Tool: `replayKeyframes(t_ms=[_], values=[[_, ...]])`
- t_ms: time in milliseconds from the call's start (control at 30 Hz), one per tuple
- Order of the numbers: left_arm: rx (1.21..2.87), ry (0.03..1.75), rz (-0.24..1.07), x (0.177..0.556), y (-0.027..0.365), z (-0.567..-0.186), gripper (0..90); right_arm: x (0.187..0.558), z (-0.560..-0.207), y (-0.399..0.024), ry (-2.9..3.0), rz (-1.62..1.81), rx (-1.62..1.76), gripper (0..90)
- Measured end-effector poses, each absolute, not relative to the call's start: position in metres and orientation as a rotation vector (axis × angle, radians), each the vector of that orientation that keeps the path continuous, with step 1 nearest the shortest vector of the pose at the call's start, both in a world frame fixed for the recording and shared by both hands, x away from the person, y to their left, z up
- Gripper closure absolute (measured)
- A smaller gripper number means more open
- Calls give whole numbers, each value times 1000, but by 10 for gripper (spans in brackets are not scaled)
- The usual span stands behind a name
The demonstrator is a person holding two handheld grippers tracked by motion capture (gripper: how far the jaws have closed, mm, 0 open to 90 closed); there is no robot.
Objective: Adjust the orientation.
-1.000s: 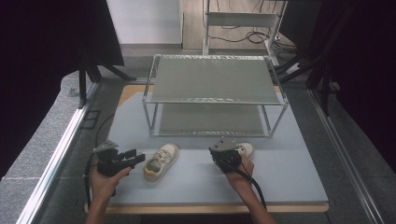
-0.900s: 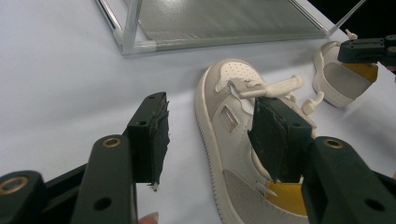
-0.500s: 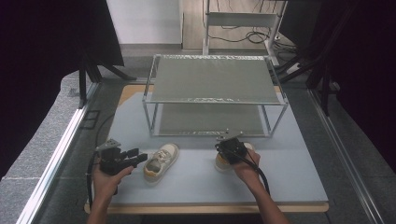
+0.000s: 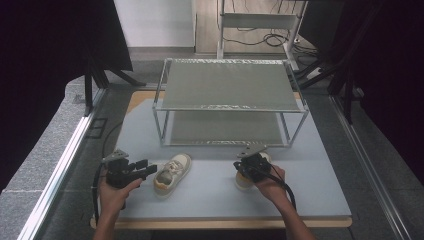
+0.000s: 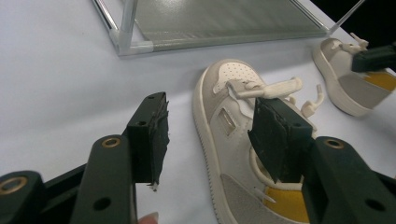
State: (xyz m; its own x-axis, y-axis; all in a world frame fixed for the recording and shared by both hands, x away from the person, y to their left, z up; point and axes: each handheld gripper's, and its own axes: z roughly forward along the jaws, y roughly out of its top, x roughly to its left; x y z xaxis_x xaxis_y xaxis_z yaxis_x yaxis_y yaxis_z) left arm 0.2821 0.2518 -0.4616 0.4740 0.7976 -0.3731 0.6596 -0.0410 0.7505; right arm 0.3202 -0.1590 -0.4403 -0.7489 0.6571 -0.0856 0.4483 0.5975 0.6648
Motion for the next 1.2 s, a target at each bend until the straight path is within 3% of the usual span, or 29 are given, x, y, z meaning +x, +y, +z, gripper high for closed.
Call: replayKeyframes(t_ms=[467,1200], values=[[1763,1247,170,281,249,-463,457,271,-434,-195,2471,940,833,900],[1764,1257,170,279,250,-466,456,256,-435,-245,2454,991,897,900]])
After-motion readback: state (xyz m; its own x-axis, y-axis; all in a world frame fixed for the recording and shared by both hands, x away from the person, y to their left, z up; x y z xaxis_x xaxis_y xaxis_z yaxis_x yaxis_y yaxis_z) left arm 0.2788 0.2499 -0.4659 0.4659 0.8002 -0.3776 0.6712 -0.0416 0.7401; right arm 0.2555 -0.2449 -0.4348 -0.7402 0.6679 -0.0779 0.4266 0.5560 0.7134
